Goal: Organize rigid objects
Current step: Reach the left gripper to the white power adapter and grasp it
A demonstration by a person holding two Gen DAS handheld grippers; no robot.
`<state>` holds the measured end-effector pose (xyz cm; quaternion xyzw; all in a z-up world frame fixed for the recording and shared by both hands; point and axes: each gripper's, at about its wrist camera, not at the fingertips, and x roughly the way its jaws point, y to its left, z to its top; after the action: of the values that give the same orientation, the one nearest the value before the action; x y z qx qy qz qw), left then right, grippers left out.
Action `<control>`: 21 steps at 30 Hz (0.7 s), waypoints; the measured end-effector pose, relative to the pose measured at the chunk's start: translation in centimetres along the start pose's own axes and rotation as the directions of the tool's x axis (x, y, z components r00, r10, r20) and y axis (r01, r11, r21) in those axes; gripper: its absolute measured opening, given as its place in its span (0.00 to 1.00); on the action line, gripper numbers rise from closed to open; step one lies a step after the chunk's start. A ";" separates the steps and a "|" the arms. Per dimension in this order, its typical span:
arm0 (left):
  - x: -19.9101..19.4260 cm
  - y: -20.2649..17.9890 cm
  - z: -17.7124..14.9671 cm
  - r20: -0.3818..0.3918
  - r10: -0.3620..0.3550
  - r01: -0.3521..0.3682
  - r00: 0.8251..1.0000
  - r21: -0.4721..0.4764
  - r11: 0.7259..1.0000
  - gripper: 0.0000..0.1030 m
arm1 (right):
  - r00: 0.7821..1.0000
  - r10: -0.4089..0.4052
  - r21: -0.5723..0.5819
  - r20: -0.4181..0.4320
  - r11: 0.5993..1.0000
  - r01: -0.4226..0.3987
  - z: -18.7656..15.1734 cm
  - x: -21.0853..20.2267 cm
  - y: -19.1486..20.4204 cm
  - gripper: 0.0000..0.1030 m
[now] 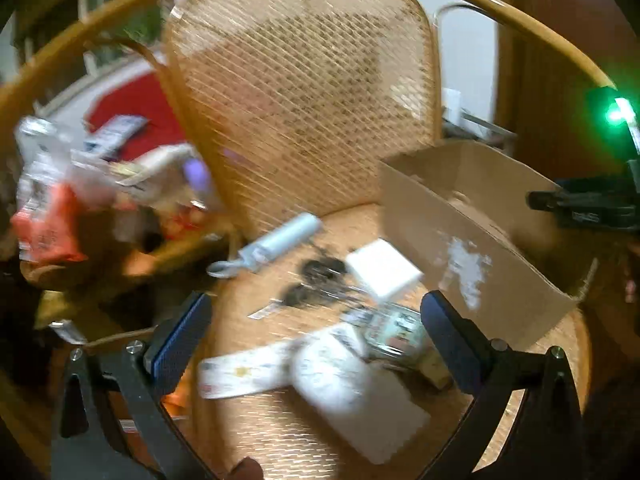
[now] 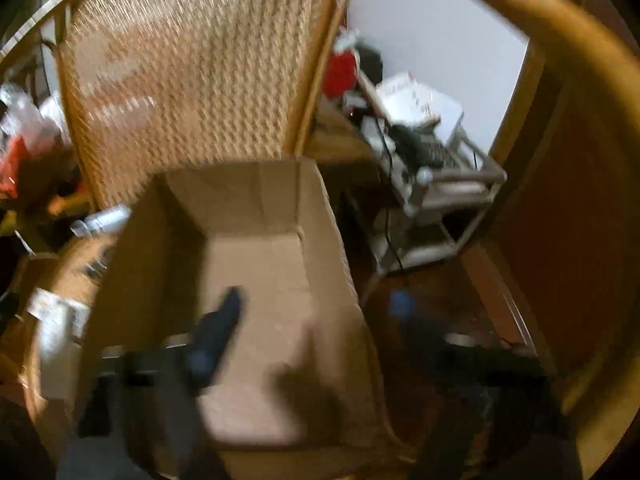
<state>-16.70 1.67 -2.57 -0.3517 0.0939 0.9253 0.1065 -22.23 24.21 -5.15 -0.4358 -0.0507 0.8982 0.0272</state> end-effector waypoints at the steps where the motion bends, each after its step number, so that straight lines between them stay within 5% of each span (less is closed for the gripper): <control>1: 0.9 -0.3 0.1 -0.016 0.020 -0.020 1.000 0.022 1.000 1.00 | 1.000 -0.004 -0.016 -0.008 1.000 0.004 -0.2 0.3 0.0 0.40; 5: 2.7 -0.5 0.3 -0.034 0.061 -0.060 0.998 0.054 0.997 1.00 | 0.998 -0.024 -0.068 -0.065 0.998 0.020 -1.3 1.8 0.2 0.14; 15: 8.6 2.0 3.5 -0.118 0.090 -0.087 0.989 0.031 0.996 0.99 | 0.998 -0.032 -0.041 -0.049 0.999 0.030 -1.3 1.5 0.5 0.11; 21: 11.4 -0.4 4.1 -0.204 -0.061 0.063 0.977 0.006 0.998 0.98 | 0.999 -0.032 -0.041 -0.043 0.999 0.030 -1.4 1.6 0.6 0.11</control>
<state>-27.45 4.57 -7.25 -0.4466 0.0989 0.8801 0.1271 -22.12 23.88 -7.30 -0.4550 -0.0749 0.8867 0.0335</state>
